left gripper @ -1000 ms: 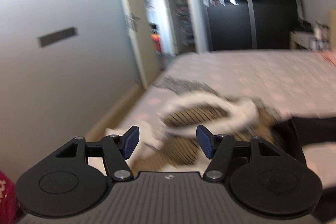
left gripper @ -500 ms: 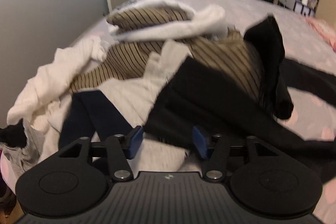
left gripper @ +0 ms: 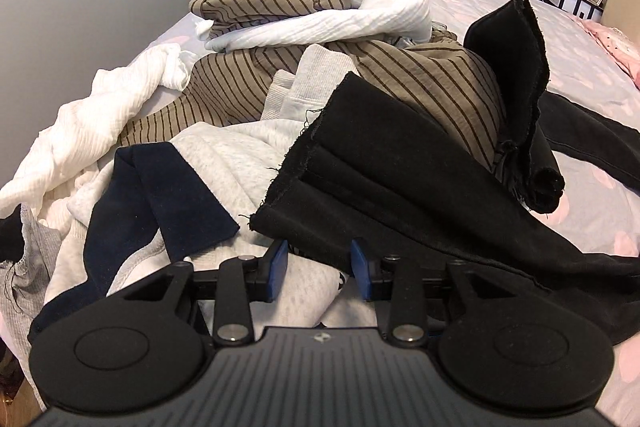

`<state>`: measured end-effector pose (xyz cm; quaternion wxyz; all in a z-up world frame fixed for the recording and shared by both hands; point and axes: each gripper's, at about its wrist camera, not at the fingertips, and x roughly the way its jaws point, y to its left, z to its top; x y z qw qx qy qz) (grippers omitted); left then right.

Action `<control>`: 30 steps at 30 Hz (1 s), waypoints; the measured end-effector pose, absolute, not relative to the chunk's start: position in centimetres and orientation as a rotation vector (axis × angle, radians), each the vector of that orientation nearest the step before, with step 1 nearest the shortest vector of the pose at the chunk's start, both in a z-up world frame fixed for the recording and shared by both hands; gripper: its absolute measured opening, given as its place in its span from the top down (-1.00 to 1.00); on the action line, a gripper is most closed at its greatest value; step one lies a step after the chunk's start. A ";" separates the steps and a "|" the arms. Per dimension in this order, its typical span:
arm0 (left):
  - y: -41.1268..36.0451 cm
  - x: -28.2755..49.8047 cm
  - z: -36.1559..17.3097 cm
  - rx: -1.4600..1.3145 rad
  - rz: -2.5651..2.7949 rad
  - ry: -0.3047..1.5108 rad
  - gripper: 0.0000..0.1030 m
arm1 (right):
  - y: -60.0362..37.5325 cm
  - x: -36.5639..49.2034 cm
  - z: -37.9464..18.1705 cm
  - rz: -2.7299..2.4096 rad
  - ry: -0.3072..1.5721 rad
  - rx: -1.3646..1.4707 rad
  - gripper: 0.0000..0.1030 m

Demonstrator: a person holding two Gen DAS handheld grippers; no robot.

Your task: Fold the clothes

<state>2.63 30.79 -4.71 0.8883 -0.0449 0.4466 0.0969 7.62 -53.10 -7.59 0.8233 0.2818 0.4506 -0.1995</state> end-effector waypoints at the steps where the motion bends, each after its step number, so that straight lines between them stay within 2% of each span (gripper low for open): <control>1: 30.8 2.6 -4.7 -0.095 0.203 0.927 0.41 | -52.9 7.8 -7.6 -0.431 0.952 0.600 -0.40; 3: 30.7 2.7 -4.8 -0.095 0.204 0.926 0.46 | -52.4 8.1 -7.6 -0.444 0.940 0.602 -0.25; 7: 30.3 2.7 -4.8 -0.084 0.202 0.923 0.56 | -51.5 8.7 -7.5 -0.469 0.915 0.605 -0.07; 9: 30.2 2.7 -4.8 -0.081 0.200 0.920 0.64 | -51.1 9.0 -7.5 -0.482 0.903 0.607 0.20; 12: 30.3 2.7 -4.7 -0.083 0.191 0.913 0.78 | -50.4 9.5 -7.5 -0.501 0.884 0.609 0.46; 15: 30.3 2.6 -4.6 -0.080 0.182 0.905 0.88 | -49.7 9.9 -7.5 -0.520 0.865 0.611 0.57; 23: 31.2 2.3 -4.2 -0.162 0.187 0.889 0.93 | -48.4 9.0 -4.2 -0.472 0.740 0.530 0.66; 26: 31.8 2.6 -4.5 -0.243 0.215 0.901 0.87 | -48.4 9.3 -4.3 -0.467 0.759 0.523 0.65; 30: 32.4 3.1 -4.7 -0.300 0.241 0.905 0.62 | -49.2 9.3 -4.8 -0.473 0.799 0.548 0.49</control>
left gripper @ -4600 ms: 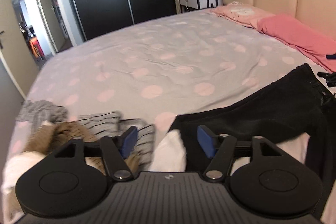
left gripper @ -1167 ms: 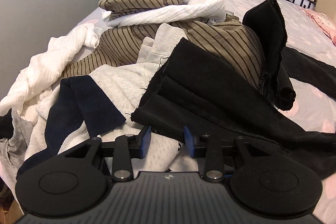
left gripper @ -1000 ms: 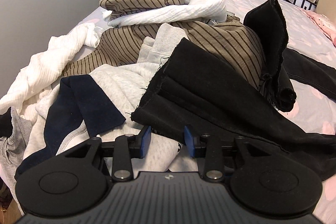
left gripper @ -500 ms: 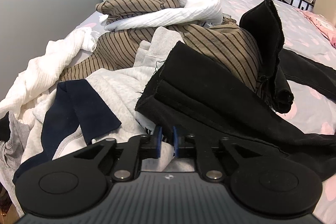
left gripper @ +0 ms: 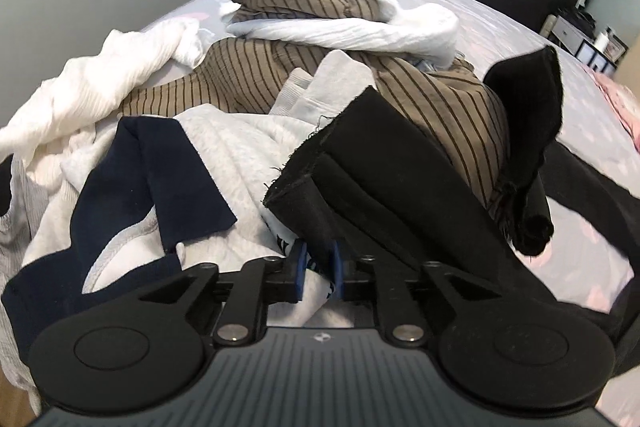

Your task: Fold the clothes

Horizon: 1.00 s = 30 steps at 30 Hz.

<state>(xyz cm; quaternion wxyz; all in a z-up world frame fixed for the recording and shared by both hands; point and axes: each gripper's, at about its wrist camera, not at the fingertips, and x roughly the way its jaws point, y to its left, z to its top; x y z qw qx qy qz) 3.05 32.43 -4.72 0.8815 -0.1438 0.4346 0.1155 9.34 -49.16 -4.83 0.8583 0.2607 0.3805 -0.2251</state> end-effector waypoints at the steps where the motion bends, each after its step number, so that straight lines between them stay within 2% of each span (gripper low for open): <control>1: 32.6 3.2 -4.8 -0.313 0.243 0.907 0.50 | -49.5 9.2 -5.1 -0.474 0.810 0.562 0.43; 6: 33.0 4.3 -5.5 -0.363 0.251 0.913 0.22 | -50.6 9.3 -6.8 -0.480 0.867 0.618 0.19; 9: 33.0 5.1 -6.1 -0.370 0.264 0.925 0.22 | -51.0 9.7 -8.3 -0.448 0.920 0.669 -0.10; 11: 33.0 5.5 -6.4 -0.369 0.273 0.933 0.27 | -51.2 9.8 -8.9 -0.454 0.932 0.683 -0.09; 13: 33.0 5.8 -6.6 -0.366 0.287 0.943 0.59 | -51.4 9.8 -9.2 -0.464 0.933 0.690 0.05; 14: 33.1 5.9 -6.7 -0.371 0.291 0.945 0.65 | -51.4 9.8 -9.3 -0.471 0.928 0.690 0.23; 16: 33.2 6.0 -6.7 -0.386 0.298 0.947 0.80 | -51.6 9.7 -9.3 -0.480 0.912 0.703 0.42; 18: 33.2 5.8 -5.9 -0.393 0.294 0.924 0.85 | -51.5 9.4 -8.8 -0.502 0.884 0.719 0.64; 21: 33.2 5.3 -4.4 -0.400 0.286 0.883 0.90 | -51.2 8.7 -7.0 -0.517 0.811 0.744 0.72; 27: 33.7 3.3 0.1 -0.436 0.288 0.783 0.91 | -51.7 6.7 0.8 -0.494 0.614 0.687 0.75; 30: 33.6 1.2 3.1 -0.403 0.277 0.769 0.91 | -51.8 5.1 3.7 -0.481 0.586 0.664 0.75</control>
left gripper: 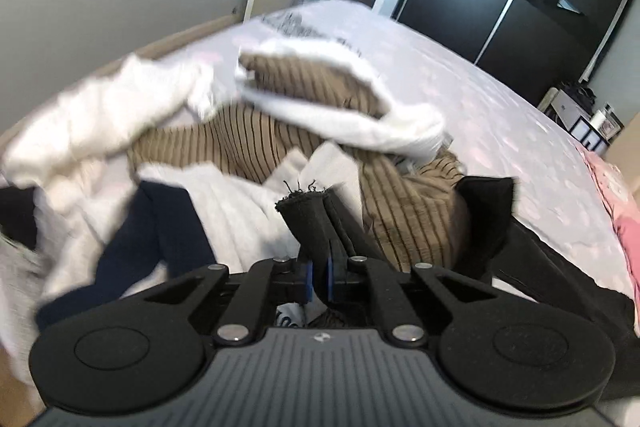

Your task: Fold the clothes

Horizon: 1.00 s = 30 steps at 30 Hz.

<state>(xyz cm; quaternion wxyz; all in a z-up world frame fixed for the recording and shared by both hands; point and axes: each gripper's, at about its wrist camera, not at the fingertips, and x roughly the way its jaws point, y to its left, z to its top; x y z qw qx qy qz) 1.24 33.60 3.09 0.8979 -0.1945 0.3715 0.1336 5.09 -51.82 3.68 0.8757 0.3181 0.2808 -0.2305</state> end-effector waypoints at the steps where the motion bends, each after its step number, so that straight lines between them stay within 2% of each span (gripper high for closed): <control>1: 33.7 0.4 3.4 -0.406 0.272 0.789 0.91 | -51.8 4.4 4.3 -0.481 0.584 0.639 0.75; 4: 33.8 -1.7 2.6 -0.412 0.263 0.885 0.91 | -52.7 2.4 3.4 -0.508 0.657 0.659 0.75; 10: 33.1 -3.7 -2.0 -0.388 0.276 1.093 0.90 | -54.1 0.8 -3.1 -0.593 0.916 0.753 0.74; 14: 32.9 -4.0 -3.3 -0.328 0.266 1.168 0.85 | -52.9 1.7 -3.7 -0.561 0.989 0.590 0.68; 16: 32.7 -4.4 -3.1 -0.294 0.255 1.193 0.71 | -53.1 1.1 -4.0 -0.565 1.008 0.606 0.59; 17: 32.6 -4.6 -3.0 -0.275 0.251 1.206 0.66 | -53.4 1.0 -4.1 -0.592 1.024 0.606 0.37; 18: 32.4 -4.7 -2.8 -0.252 0.251 1.220 0.55 | -53.8 0.9 -4.2 -0.618 1.039 0.605 0.26; 19: 32.3 -4.8 -2.5 -0.227 0.256 1.226 0.49 | -54.2 0.7 -4.3 -0.645 1.054 0.605 0.26; 23: 31.3 -5.4 -0.4 -0.144 0.227 1.185 0.45 | -54.6 0.7 -3.6 -0.665 0.998 0.615 0.26; 25: 30.6 -5.3 0.9 -0.129 0.199 1.139 0.22 | -54.5 0.9 -3.1 -0.658 0.963 0.614 0.26; 26: 30.2 -5.2 1.6 -0.121 0.185 1.110 0.16 | -54.5 1.0 -2.8 -0.655 0.946 0.614 0.24; 30: 27.5 -3.2 3.1 -0.077 0.105 1.015 0.15 | -54.3 1.5 -1.9 -0.640 0.877 0.613 0.22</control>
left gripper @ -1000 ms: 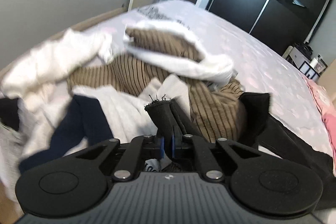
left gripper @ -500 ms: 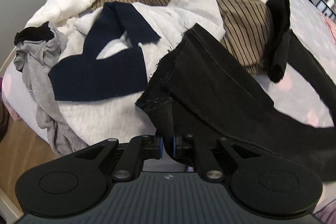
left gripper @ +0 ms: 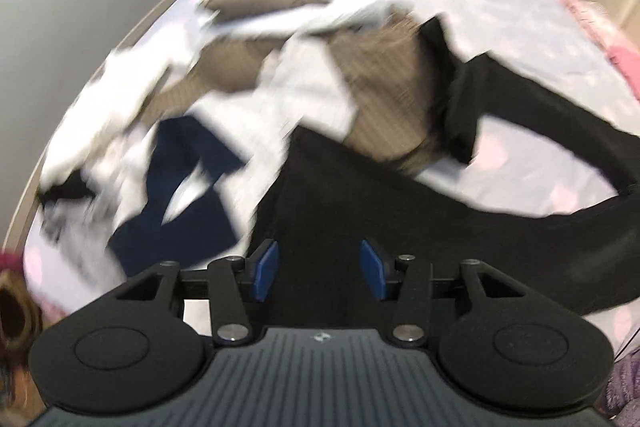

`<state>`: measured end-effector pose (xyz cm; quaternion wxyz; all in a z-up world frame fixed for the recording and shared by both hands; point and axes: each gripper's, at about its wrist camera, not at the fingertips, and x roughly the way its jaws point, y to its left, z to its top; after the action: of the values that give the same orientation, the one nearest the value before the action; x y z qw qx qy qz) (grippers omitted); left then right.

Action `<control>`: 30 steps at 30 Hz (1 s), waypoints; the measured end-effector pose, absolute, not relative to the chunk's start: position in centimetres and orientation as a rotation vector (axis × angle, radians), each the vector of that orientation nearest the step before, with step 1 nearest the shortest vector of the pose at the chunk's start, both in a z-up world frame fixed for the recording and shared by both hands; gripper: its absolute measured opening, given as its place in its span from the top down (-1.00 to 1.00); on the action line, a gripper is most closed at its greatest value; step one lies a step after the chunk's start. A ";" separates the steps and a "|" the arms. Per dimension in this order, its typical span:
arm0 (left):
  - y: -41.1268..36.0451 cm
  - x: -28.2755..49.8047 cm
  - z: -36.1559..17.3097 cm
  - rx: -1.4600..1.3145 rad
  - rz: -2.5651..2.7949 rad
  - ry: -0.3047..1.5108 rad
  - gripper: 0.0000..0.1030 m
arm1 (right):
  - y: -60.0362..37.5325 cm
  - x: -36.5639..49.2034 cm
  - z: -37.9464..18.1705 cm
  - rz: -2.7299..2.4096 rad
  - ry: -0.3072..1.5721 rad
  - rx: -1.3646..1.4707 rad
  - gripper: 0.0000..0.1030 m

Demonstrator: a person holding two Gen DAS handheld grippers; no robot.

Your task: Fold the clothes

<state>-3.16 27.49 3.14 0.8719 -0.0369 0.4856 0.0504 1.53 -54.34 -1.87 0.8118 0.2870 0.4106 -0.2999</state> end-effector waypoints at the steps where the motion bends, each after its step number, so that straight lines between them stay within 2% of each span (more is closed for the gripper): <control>1: 26.6 -2.5 3.2 -0.059 0.078 0.996 0.15 | -54.3 1.7 -1.6 -0.637 0.860 0.613 0.21; 4: 23.2 -0.2 2.9 0.019 0.004 0.943 0.15 | -54.2 2.0 -0.9 -0.626 0.808 0.611 0.16; 8: 17.5 3.1 1.6 0.167 -0.095 0.891 0.15 | -53.0 3.9 0.0 -0.560 0.774 0.552 -0.03; 11: 13.5 5.6 0.1 0.292 -0.143 0.873 0.15 | -51.5 6.0 0.4 -0.482 0.781 0.472 -0.04; 14: 10.1 8.0 -1.9 0.413 -0.161 0.859 0.11 | -50.3 7.7 0.6 -0.395 0.781 0.413 -0.06; 23: 5.3 14.5 -9.5 0.653 -0.098 0.893 0.10 | -46.6 13.1 0.7 -0.142 0.753 0.119 -0.31; 25: 5.3 15.4 -10.6 0.671 -0.080 0.916 0.41 | -46.2 14.8 0.5 -0.082 0.762 0.024 -0.33; 26: 5.3 15.8 -11.1 0.680 -0.071 0.926 0.43 | -46.2 16.0 0.3 -0.065 0.769 -0.026 -0.33; 28: 5.8 16.2 -11.2 0.682 -0.068 0.929 0.68 | -46.1 18.3 0.0 -0.029 0.781 -0.125 -0.33; 30: 6.8 16.6 -10.6 0.633 -0.078 0.943 0.78 | -46.3 20.8 -0.7 0.025 0.819 -0.204 -0.33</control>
<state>16.61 6.78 -10.55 0.8424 0.2997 0.4462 -0.0369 20.81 -46.27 -0.67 0.9123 -0.0991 0.3972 0.0119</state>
